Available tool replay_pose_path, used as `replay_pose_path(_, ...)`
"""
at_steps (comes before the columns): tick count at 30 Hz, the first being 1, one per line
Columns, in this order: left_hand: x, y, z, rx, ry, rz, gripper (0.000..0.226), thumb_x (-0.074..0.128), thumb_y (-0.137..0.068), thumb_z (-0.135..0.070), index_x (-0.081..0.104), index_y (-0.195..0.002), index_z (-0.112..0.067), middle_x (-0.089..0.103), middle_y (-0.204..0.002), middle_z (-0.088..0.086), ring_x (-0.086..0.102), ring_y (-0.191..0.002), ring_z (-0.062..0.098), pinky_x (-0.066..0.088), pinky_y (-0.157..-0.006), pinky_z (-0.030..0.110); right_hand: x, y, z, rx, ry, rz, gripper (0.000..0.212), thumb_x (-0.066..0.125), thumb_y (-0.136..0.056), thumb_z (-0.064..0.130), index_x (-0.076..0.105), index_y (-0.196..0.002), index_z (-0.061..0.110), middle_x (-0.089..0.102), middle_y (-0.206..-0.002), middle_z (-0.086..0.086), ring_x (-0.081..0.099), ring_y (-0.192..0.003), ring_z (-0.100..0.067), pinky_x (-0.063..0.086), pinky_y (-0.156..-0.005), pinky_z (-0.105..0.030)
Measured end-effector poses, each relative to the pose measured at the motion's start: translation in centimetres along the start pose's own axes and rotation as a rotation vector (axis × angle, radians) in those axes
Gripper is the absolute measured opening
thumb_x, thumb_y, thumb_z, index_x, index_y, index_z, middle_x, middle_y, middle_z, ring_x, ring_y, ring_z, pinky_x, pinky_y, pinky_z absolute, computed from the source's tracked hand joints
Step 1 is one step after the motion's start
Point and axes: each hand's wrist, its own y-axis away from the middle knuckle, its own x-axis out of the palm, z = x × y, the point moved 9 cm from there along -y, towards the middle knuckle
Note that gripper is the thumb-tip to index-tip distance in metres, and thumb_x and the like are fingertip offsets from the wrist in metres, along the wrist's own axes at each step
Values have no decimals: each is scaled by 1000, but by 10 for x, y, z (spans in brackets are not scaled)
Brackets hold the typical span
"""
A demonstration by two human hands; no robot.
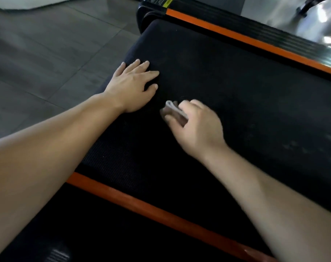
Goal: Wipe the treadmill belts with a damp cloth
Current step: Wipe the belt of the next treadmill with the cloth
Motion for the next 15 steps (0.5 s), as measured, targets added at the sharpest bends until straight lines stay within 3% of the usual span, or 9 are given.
replay_pose_path(4,6,25,-5,-48,-4,18,53,35,-108,-45,32,-161,-35,12,-173,2,1,-160,22,-4,-129,46,-27,-19,-73,296,104,-38,27,60,-94,49,53,-85,24,52,-85,5,61,-84,-27,43,-67,-36)
replay_pose_path(7,11,33,-13,-147,-19,30,56,33,-108,-48,25,-162,-35,6,-174,3,-3,-160,24,-7,-128,50,-23,8,-40,171,72,-76,26,62,-91,46,59,-88,20,58,-91,-4,60,-83,-33,41,-67,-38)
replay_pose_path(11,20,51,-33,-176,-25,61,58,33,-107,-48,20,-163,-37,0,-174,3,-8,-160,24,-11,-127,50,-14,44,2,-98,-79,56,30,61,-90,49,42,-77,29,45,-77,4,53,-69,-26,38,-62,-35)
replay_pose_path(13,19,64,-30,-160,19,93,57,36,-108,-44,22,-163,-37,0,-174,0,-10,-159,19,-11,-127,45,-22,29,-24,-39,-7,30,30,63,-89,50,51,-77,25,52,-81,-1,60,-77,-33,42,-63,-37)
replay_pose_path(15,17,73,-28,-162,60,111,56,38,-109,-41,24,-162,-38,1,-174,-3,-10,-159,16,-12,-127,41,-35,15,-64,157,79,-7,28,61,-91,50,56,-85,23,58,-92,-4,62,-88,-35,46,-68,-39)
